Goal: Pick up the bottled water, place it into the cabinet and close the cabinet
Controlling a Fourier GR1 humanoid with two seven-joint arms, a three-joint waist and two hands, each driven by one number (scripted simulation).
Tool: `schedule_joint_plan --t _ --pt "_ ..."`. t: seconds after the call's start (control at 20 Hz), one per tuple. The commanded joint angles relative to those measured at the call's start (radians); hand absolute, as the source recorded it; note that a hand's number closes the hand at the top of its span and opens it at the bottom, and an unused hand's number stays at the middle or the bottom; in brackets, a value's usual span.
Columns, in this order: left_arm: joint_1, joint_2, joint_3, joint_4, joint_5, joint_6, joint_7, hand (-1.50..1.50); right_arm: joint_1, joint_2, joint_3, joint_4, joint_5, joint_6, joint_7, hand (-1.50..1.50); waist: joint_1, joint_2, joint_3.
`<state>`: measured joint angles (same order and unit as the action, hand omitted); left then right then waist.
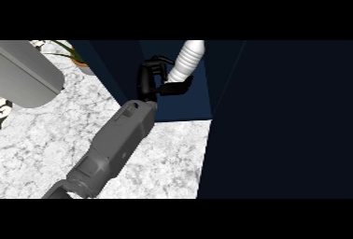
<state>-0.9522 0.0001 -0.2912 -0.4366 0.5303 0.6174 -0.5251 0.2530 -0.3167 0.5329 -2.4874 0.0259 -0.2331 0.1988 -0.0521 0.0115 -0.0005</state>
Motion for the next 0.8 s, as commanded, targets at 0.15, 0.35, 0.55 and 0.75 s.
schedule_joint_plan --t 0.15,0.35,0.55,0.75 --pt "-0.096 0.013 0.056 0.168 0.007 -0.005 -0.054 1.5 0.064 -0.026 0.012 -0.131 -0.001 0.011 0.019 -1.5 -0.006 0.001 0.0" --pt "-0.128 0.003 0.036 0.238 -0.034 0.042 -0.109 1.5 0.076 -0.03 -0.033 -0.051 -0.048 0.035 -0.071 -1.5 -0.013 0.006 0.001" --pt "-0.17 0.0 0.042 0.279 -0.025 0.035 -0.084 -1.5 0.045 -0.003 -0.018 0.002 -0.044 0.038 -0.083 -1.5 -0.024 0.011 0.001" --pt "-0.144 0.022 0.08 0.3 -0.012 -0.048 -0.132 -1.5 0.071 -0.021 -0.043 -0.054 -0.072 0.057 -0.08 -1.5 -0.021 0.012 0.0"
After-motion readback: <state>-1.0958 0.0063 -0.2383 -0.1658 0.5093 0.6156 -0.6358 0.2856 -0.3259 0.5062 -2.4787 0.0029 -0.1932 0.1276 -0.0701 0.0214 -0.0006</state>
